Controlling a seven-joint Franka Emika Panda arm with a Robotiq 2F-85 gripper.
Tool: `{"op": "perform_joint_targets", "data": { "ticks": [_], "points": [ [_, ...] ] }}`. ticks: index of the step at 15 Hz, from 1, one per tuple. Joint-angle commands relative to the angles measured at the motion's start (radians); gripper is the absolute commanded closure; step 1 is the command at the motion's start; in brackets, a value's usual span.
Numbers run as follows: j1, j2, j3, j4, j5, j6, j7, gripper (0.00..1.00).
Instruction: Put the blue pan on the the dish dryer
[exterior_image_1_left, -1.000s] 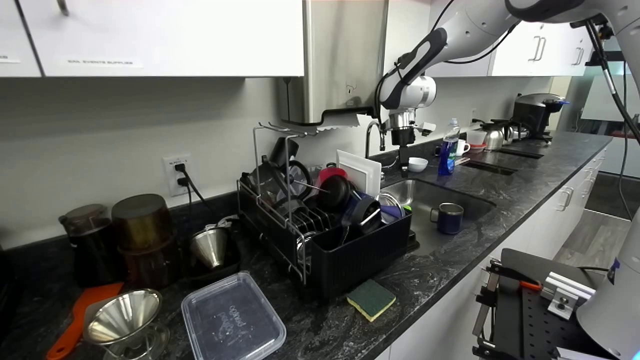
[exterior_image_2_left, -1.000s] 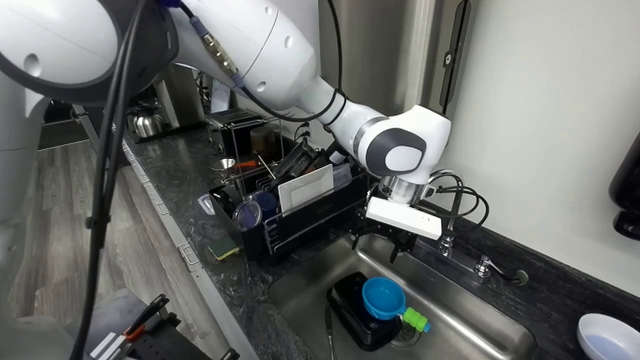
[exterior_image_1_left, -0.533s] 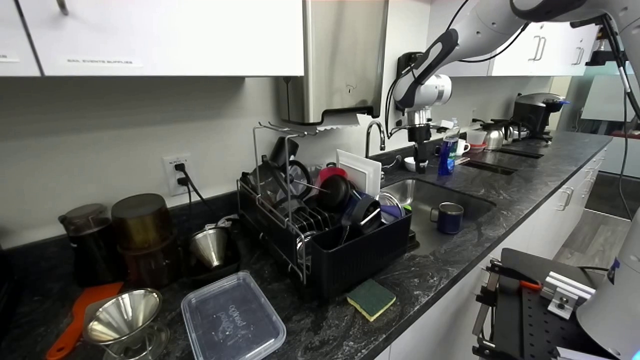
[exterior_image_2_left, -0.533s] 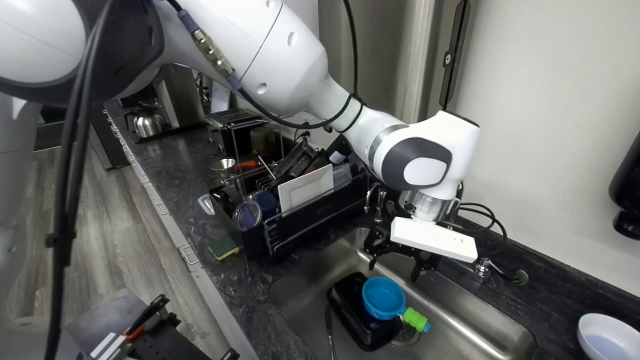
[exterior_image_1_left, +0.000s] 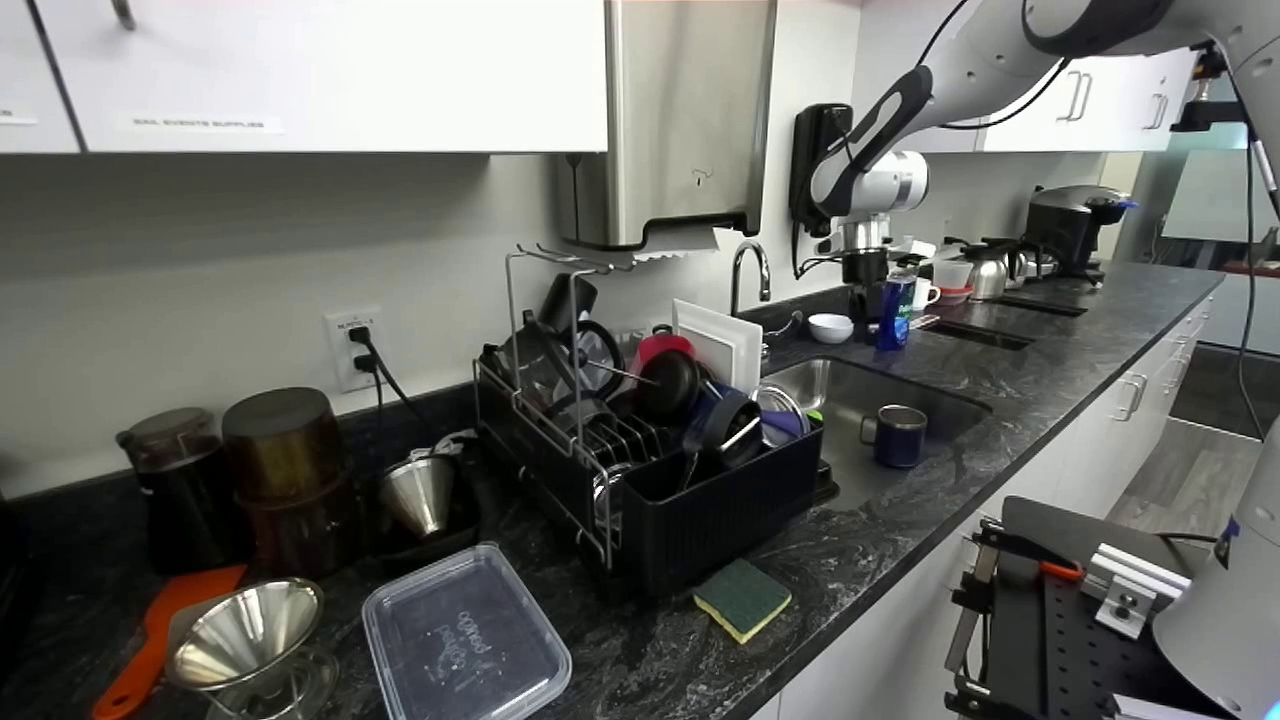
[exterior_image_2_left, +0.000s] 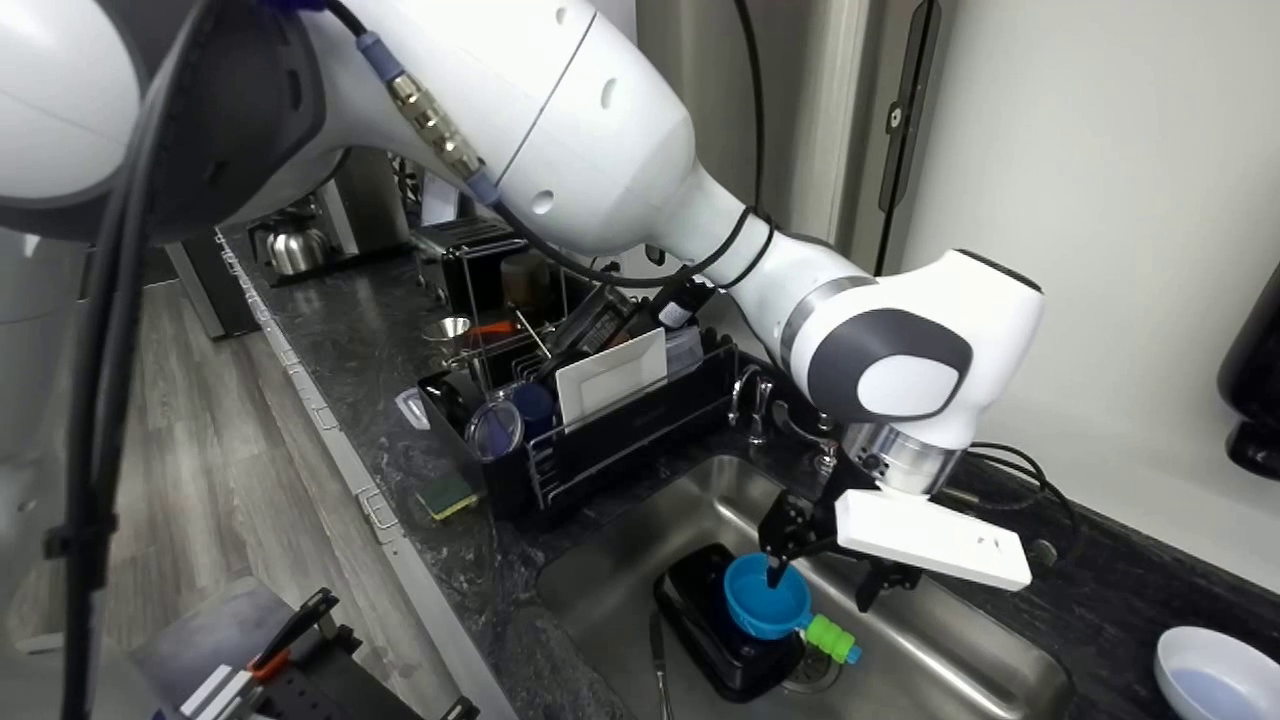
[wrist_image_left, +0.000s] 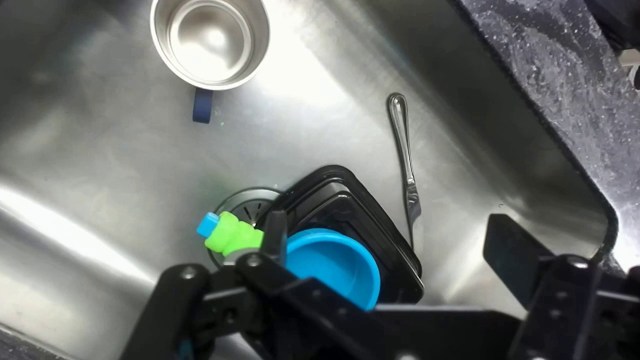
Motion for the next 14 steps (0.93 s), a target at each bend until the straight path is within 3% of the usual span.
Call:
{"op": "perform_joint_targets", "data": {
  "ticks": [1,3,7,14],
  "points": [
    [0.000,0.003,0.002,0.008,0.000,-0.006,0.000,0.00],
    [0.000,0.003,0.002,0.010,0.000,-0.009,0.000,0.00],
    [-0.003,-0.024,0.007,-0.026,-0.070,0.062,-0.184,0.00],
    [-0.046,0.002,0.031,-0.088,-0.042,0.306,-0.451,0.00]
  ]
}}
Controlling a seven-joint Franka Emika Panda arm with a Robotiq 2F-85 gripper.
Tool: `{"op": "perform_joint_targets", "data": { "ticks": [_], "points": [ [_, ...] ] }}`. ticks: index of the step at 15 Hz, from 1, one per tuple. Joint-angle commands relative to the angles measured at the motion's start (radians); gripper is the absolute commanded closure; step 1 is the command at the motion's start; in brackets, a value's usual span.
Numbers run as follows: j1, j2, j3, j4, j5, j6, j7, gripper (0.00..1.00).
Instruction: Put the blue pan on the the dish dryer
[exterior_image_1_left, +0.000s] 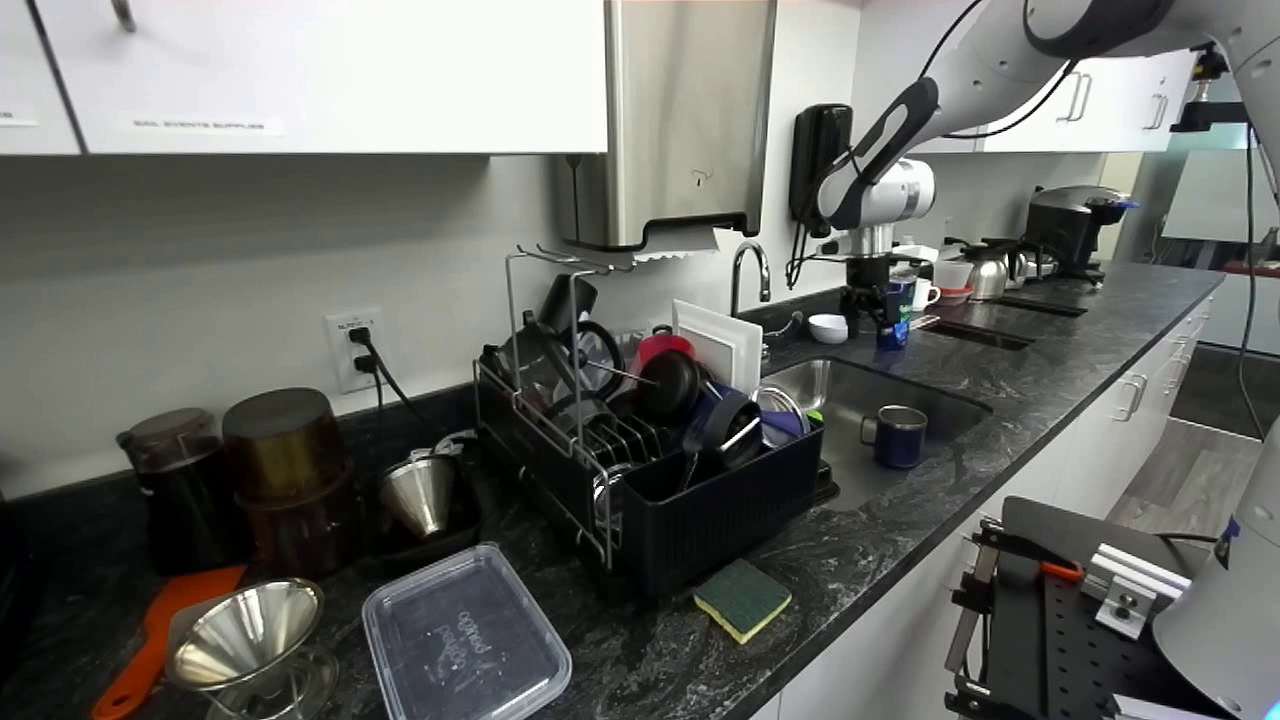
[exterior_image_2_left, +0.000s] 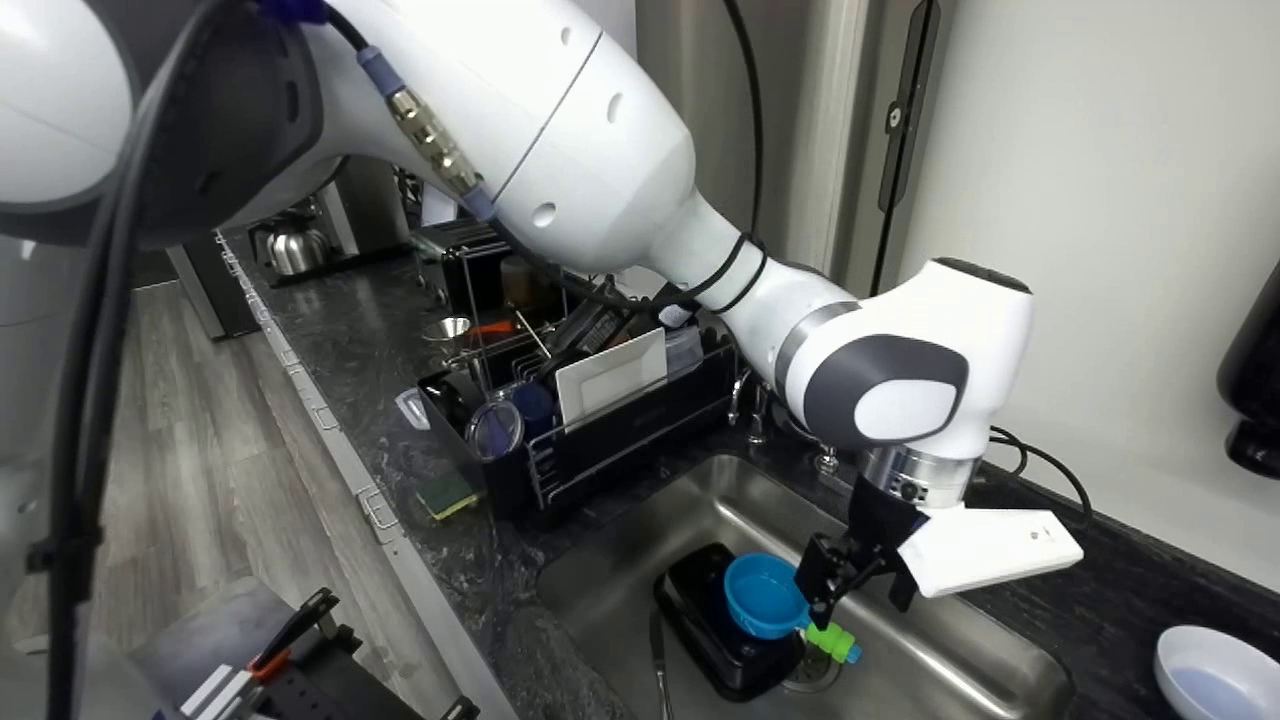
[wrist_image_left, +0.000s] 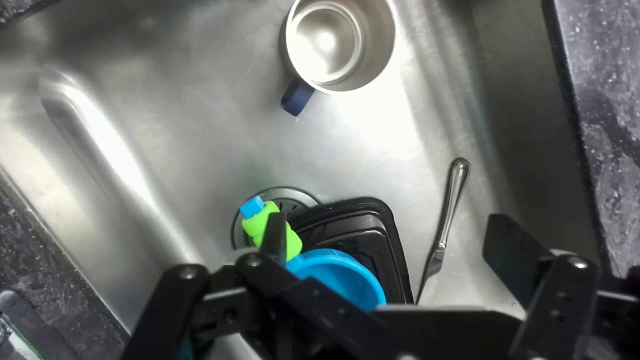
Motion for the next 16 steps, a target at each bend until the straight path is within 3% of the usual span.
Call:
{"op": "perform_joint_targets", "data": {
  "ticks": [1,6,13,16],
  "points": [
    [-0.035,0.004,0.036,-0.055,0.047,0.140,-0.110,0.00],
    [-0.066,0.043,0.096,-0.086,0.143,0.245,-0.205,0.00],
    [-0.106,0.099,0.165,-0.077,0.219,0.266,-0.326,0.00],
    [-0.096,0.130,0.159,-0.062,0.220,0.276,-0.302,0.00]
  ]
}}
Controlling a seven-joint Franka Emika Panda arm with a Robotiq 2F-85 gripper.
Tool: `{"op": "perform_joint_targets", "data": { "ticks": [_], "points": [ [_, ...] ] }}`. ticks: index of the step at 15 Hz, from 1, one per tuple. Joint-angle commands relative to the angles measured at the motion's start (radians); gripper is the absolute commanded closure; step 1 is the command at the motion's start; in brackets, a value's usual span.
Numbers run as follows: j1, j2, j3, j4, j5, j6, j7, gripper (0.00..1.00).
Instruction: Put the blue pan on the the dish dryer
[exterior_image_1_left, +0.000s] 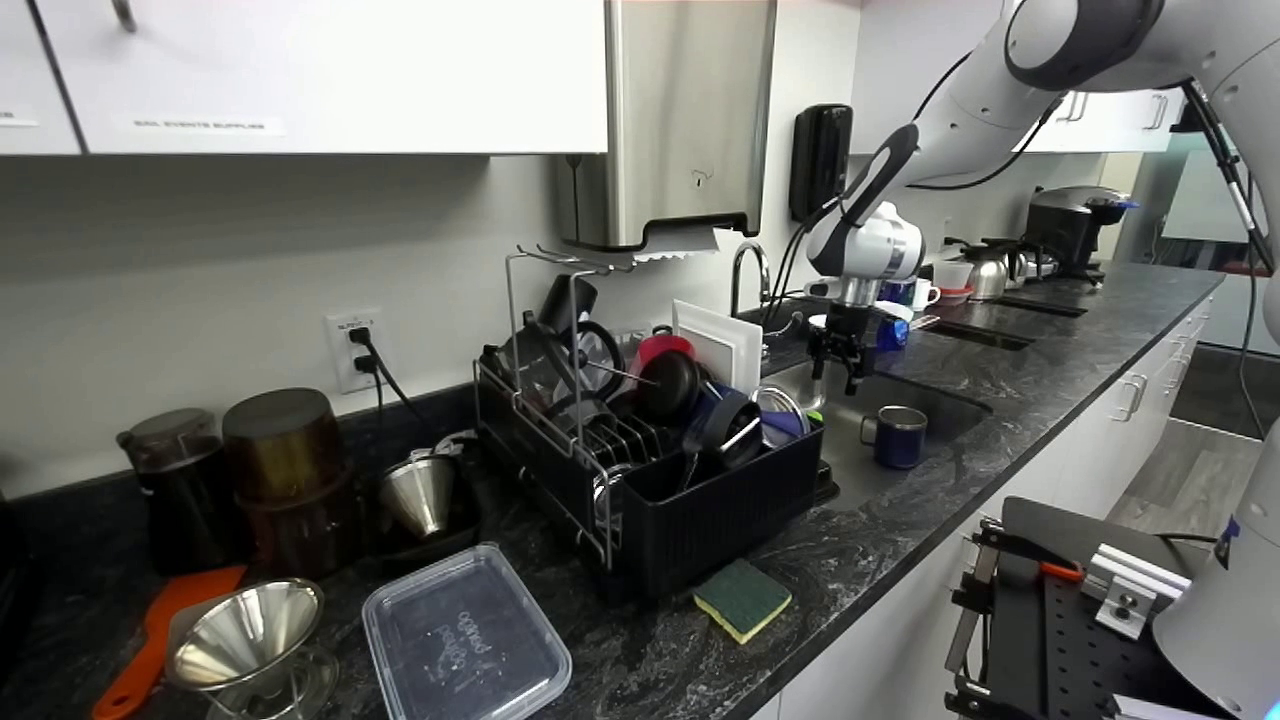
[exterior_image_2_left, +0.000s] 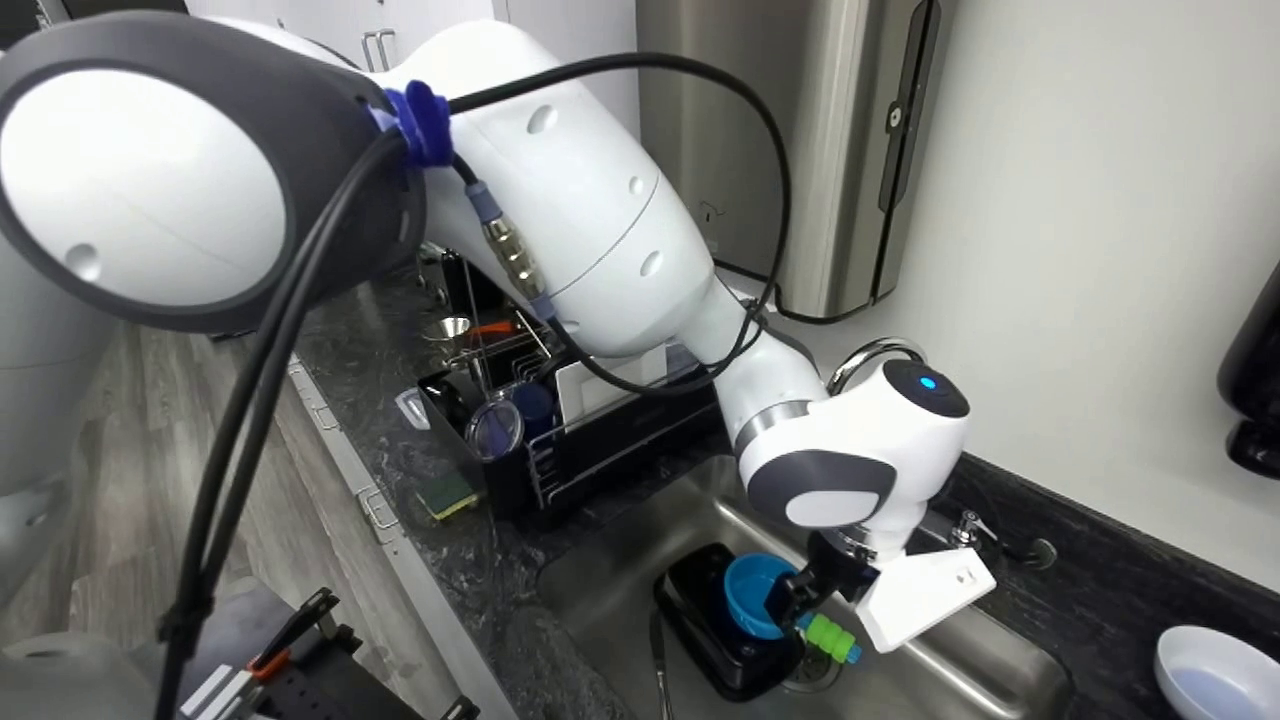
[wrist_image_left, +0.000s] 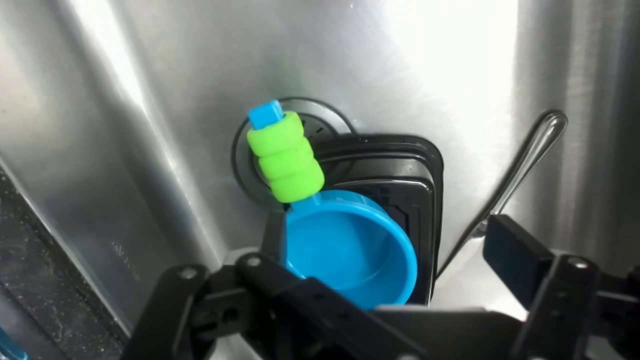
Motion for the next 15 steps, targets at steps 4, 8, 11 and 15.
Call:
{"op": "perform_joint_targets", "data": {
  "ticks": [4,8,11,15],
  "points": [
    [-0.002,0.018,0.002,0.012,-0.002,0.002,0.004,0.00],
    [0.000,0.007,-0.002,-0.002,-0.002,0.003,0.011,0.00],
    [0.003,-0.008,-0.014,-0.029,-0.014,0.008,0.016,0.00],
    [-0.020,0.018,0.007,-0.025,0.007,0.064,-0.033,0.00]
  ]
}}
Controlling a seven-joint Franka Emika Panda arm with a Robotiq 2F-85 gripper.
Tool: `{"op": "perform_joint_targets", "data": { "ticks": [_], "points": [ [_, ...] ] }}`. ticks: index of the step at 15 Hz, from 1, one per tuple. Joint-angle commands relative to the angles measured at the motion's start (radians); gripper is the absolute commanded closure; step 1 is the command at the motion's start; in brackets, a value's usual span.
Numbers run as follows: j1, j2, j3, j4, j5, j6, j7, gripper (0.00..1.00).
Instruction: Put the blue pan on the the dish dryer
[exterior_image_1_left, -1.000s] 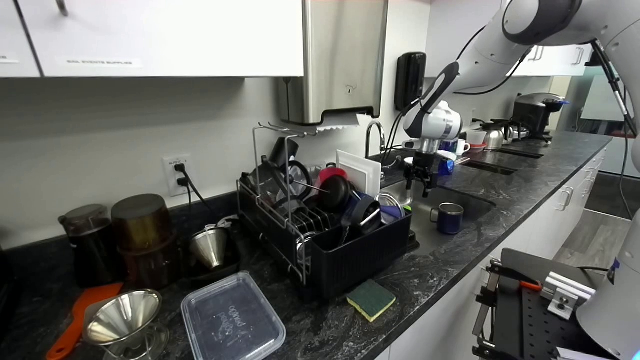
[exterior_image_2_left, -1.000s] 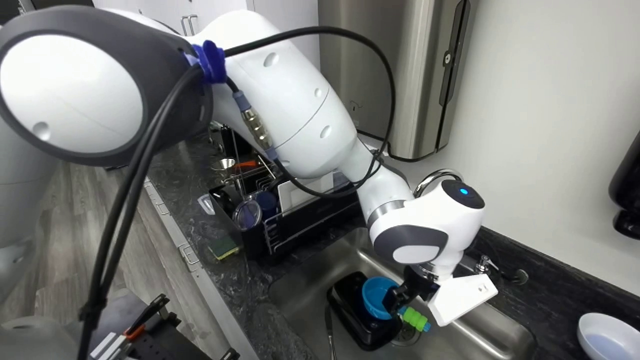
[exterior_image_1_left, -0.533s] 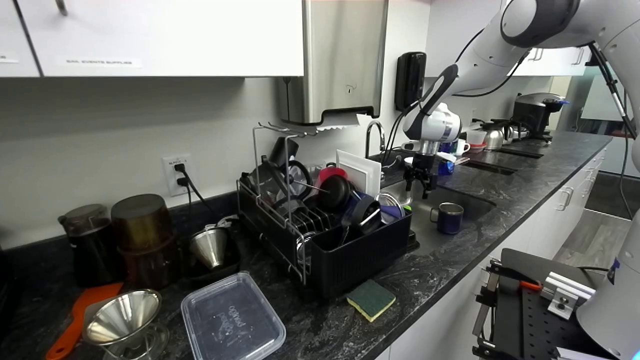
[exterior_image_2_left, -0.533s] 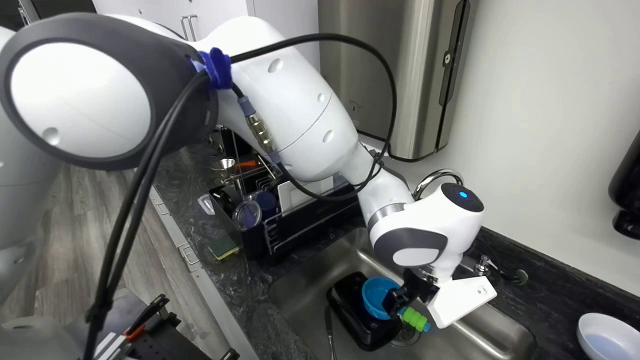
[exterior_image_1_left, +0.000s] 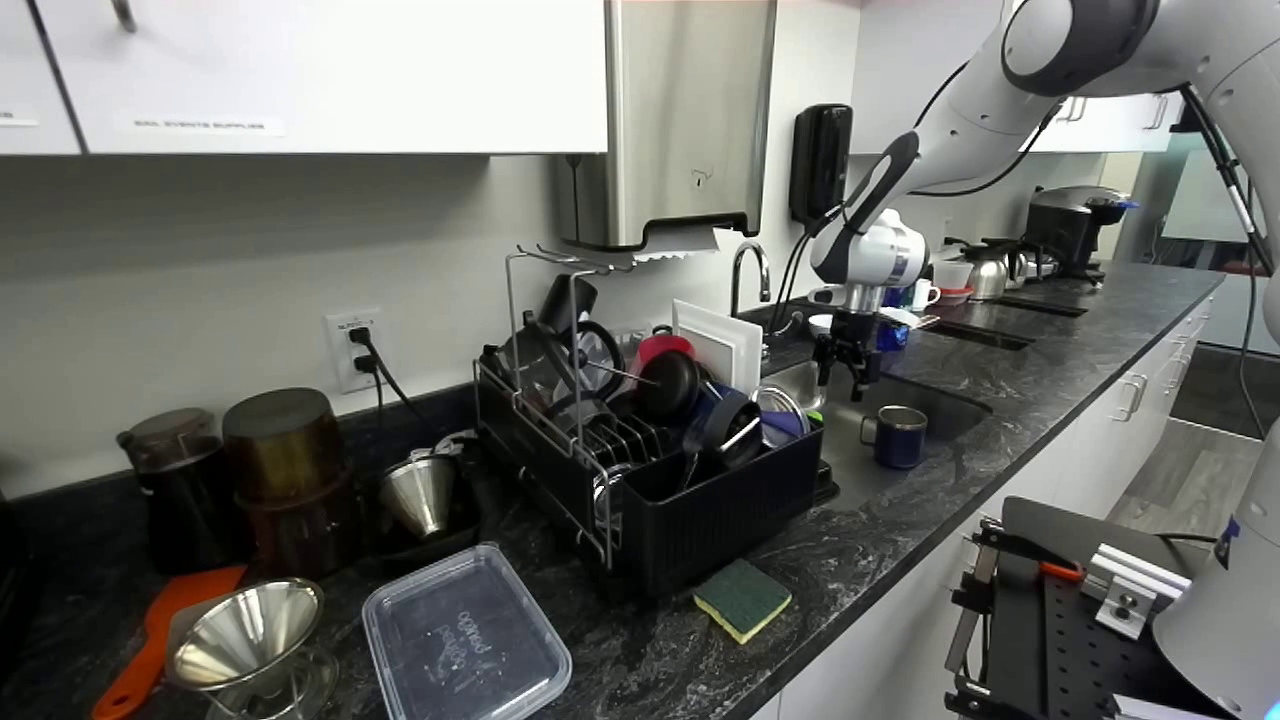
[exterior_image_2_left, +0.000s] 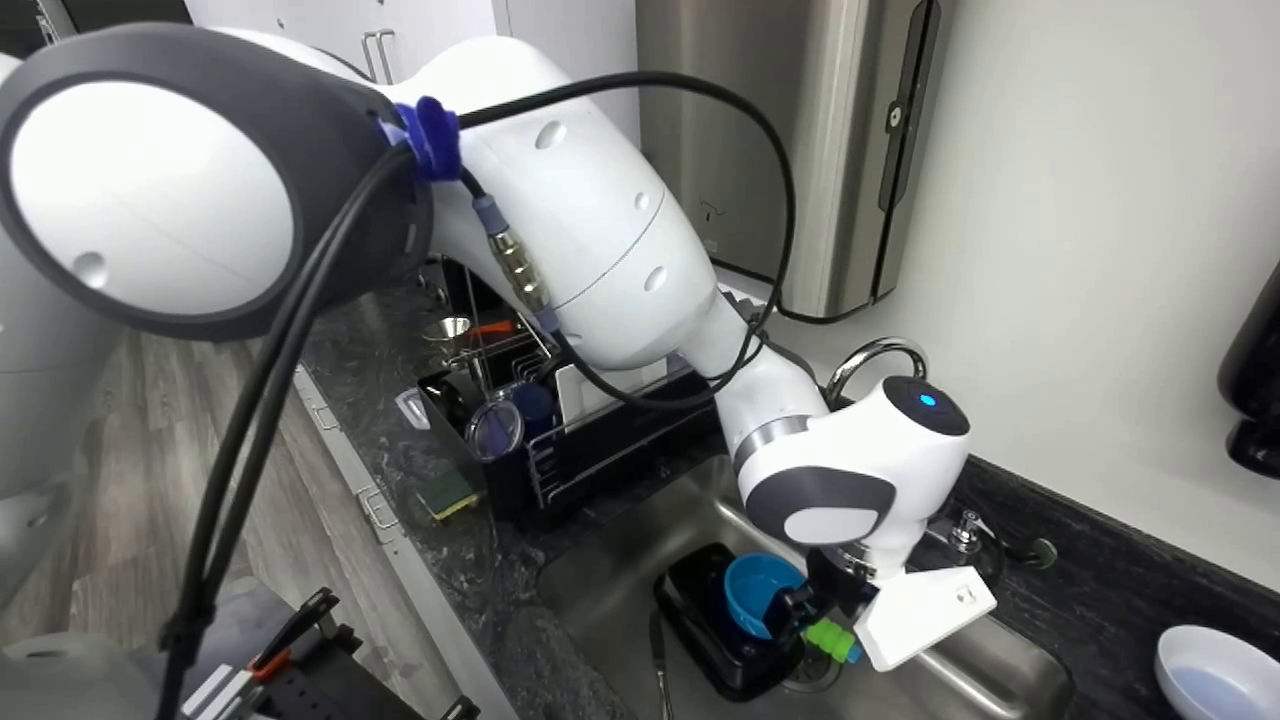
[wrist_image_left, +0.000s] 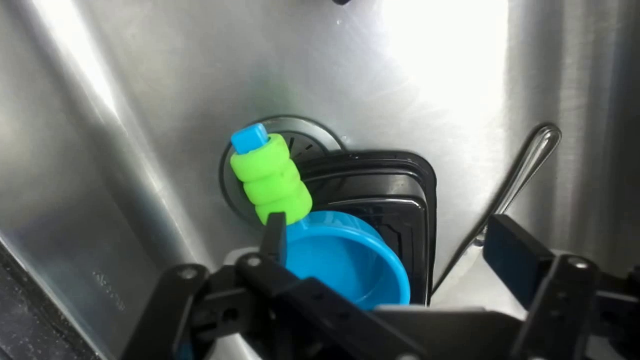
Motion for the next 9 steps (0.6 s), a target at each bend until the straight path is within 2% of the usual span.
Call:
{"op": "perform_joint_targets", "data": {
  "ticks": [1,9],
  "points": [
    [-0.026,0.014,0.028,-0.006,0.018,0.057,-0.044,0.00],
    [-0.066,0.127,0.085,0.066,0.011,0.129,-0.072,0.00]
  ]
}}
